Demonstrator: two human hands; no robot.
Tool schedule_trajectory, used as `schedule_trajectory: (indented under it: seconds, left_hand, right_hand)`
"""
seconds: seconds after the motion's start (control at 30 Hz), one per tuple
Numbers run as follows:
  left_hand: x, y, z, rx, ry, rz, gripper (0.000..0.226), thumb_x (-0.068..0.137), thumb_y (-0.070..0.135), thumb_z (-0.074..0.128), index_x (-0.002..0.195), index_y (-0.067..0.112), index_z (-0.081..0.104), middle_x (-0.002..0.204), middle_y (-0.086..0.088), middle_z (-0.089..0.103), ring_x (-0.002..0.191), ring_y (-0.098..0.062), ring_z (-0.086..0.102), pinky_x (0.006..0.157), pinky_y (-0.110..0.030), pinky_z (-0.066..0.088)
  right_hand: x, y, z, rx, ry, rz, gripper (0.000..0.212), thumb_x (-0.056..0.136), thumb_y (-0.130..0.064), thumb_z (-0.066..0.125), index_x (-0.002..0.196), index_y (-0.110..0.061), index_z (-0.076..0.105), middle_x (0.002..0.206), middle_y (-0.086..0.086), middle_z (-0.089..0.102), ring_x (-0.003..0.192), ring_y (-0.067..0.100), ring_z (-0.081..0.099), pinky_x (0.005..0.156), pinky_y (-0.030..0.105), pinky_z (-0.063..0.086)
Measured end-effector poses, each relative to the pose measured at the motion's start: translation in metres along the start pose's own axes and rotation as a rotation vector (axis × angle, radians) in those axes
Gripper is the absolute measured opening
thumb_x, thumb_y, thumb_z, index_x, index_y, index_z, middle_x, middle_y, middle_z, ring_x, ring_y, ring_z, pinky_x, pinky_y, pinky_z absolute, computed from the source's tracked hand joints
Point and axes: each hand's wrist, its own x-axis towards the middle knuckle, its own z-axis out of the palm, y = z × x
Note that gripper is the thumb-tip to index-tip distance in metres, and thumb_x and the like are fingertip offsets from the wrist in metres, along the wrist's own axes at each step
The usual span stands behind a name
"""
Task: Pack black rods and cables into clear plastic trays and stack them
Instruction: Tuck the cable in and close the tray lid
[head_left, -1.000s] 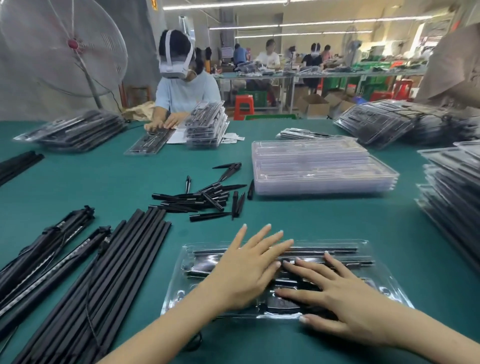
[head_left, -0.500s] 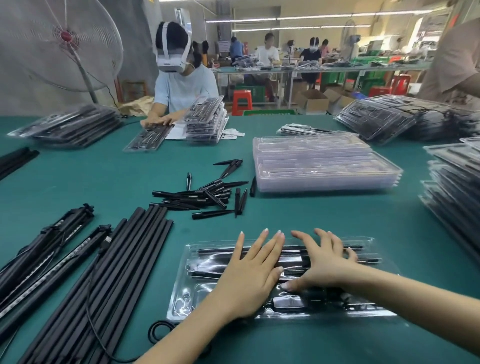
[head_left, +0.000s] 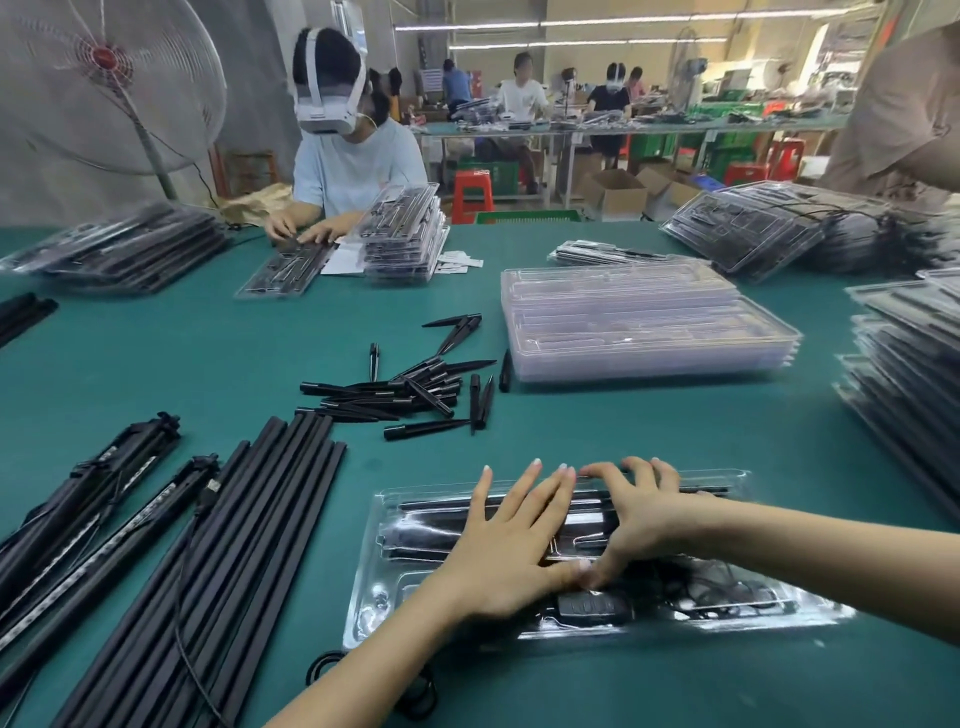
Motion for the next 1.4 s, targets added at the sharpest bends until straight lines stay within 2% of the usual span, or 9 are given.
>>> schedule_trajectory:
  seconds: [0.23, 0.5, 0.73, 0.87, 0.97, 1.07, 1.2, 1.3, 1.4]
  left_hand:
    - [0.013, 0.0, -0.015, -0.174, -0.076, -0.052, 0.111, 0.08, 0.059, 0.064, 0.148, 0.035, -0.02, 0.154, 0.011, 0.006, 0.142, -0.003, -0.006, 0.112, -0.044, -0.017]
    - [0.039, 0.017, -0.029, -0.098, -0.173, -0.154, 0.122, 0.062, 0.055, 0.081, 0.149, 0.038, -0.003, 0.143, 0.0, 0.015, 0.133, -0.023, 0.016, 0.111, -0.058, 0.009]
    - [0.035, 0.004, -0.022, -0.14, -0.164, -0.119, 0.114, 0.064, 0.06, 0.078, 0.147, 0.045, 0.0, 0.137, -0.002, 0.023, 0.127, -0.022, 0.02, 0.105, -0.045, 0.012]
    - [0.03, 0.001, -0.026, -0.151, -0.153, -0.083, 0.108, 0.067, 0.065, 0.072, 0.147, 0.046, 0.002, 0.139, 0.001, 0.021, 0.127, -0.019, 0.02, 0.102, -0.04, 0.012]
    - [0.028, 0.001, -0.027, -0.237, -0.126, -0.129, 0.097, 0.073, 0.069, 0.065, 0.148, 0.04, 0.01, 0.139, 0.002, 0.022, 0.132, -0.019, 0.02, 0.108, -0.038, 0.01]
    - [0.026, 0.002, -0.03, -0.278, -0.112, -0.153, 0.089, 0.075, 0.066, 0.064, 0.147, 0.036, 0.02, 0.132, 0.006, 0.023, 0.131, -0.015, 0.022, 0.109, -0.036, 0.008]
    - [0.031, 0.014, -0.047, -0.286, -0.121, -0.203, 0.085, 0.079, 0.064, 0.062, 0.147, 0.034, 0.022, 0.137, 0.005, 0.02, 0.127, -0.017, 0.03, 0.114, -0.04, 0.012]
    - [0.05, 0.042, -0.058, -0.245, -0.055, -0.171, 0.08, 0.079, 0.061, 0.063, 0.145, 0.032, 0.026, 0.141, 0.002, 0.022, 0.131, -0.018, 0.028, 0.116, -0.043, 0.01]
    - [0.073, 0.08, -0.054, -0.261, -0.096, -0.058, 0.078, 0.083, 0.056, 0.062, 0.147, 0.029, 0.025, 0.146, 0.002, 0.021, 0.135, -0.02, 0.026, 0.116, -0.044, 0.01]
  right_hand:
    - [-0.002, -0.003, 0.001, -0.033, -0.004, 0.018, 0.117, 0.059, -0.058, 0.081, 0.145, -0.04, 0.003, 0.158, 0.004, -0.01, 0.144, 0.031, -0.018, 0.111, 0.064, 0.008]
    - [0.003, -0.003, 0.004, -0.071, 0.002, 0.053, 0.122, 0.064, -0.047, 0.079, 0.148, -0.029, -0.008, 0.158, 0.006, -0.015, 0.144, 0.029, -0.02, 0.11, 0.068, 0.006]
    - [0.005, 0.001, 0.012, -0.019, 0.05, 0.05, 0.116, 0.061, -0.049, 0.079, 0.147, -0.035, 0.003, 0.158, 0.002, -0.009, 0.144, 0.024, -0.019, 0.11, 0.066, 0.004]
    - [-0.003, 0.006, 0.007, -0.004, 0.058, -0.031, 0.118, 0.063, -0.057, 0.078, 0.149, -0.035, 0.0, 0.159, 0.004, -0.008, 0.145, 0.021, -0.015, 0.112, 0.061, 0.005]
    - [-0.011, 0.02, -0.016, 0.182, 0.051, -0.181, 0.098, 0.071, -0.046, 0.078, 0.149, -0.035, 0.019, 0.157, 0.007, 0.014, 0.145, 0.023, 0.01, 0.117, 0.044, 0.017]
    - [-0.032, 0.059, -0.046, 0.421, 0.156, -0.27, 0.058, 0.075, -0.041, 0.078, 0.127, -0.038, 0.051, 0.135, -0.007, 0.049, 0.126, 0.007, 0.044, 0.103, 0.023, 0.032]
    - [-0.043, 0.128, -0.056, 0.666, 0.366, -0.01, 0.051, 0.075, -0.043, 0.076, 0.117, -0.03, 0.053, 0.111, 0.002, 0.058, 0.097, 0.013, 0.057, 0.082, 0.025, 0.043]
    - [-0.039, 0.16, -0.036, 0.762, 0.201, 0.209, 0.062, 0.073, -0.043, 0.079, 0.122, -0.024, 0.045, 0.1, -0.001, 0.055, 0.088, 0.011, 0.051, 0.066, 0.024, 0.042]
    - [-0.034, 0.17, -0.013, 0.683, 0.078, 0.258, 0.075, 0.064, -0.042, 0.086, 0.123, -0.023, 0.044, 0.111, -0.001, 0.054, 0.106, 0.015, 0.05, 0.074, 0.025, 0.043]
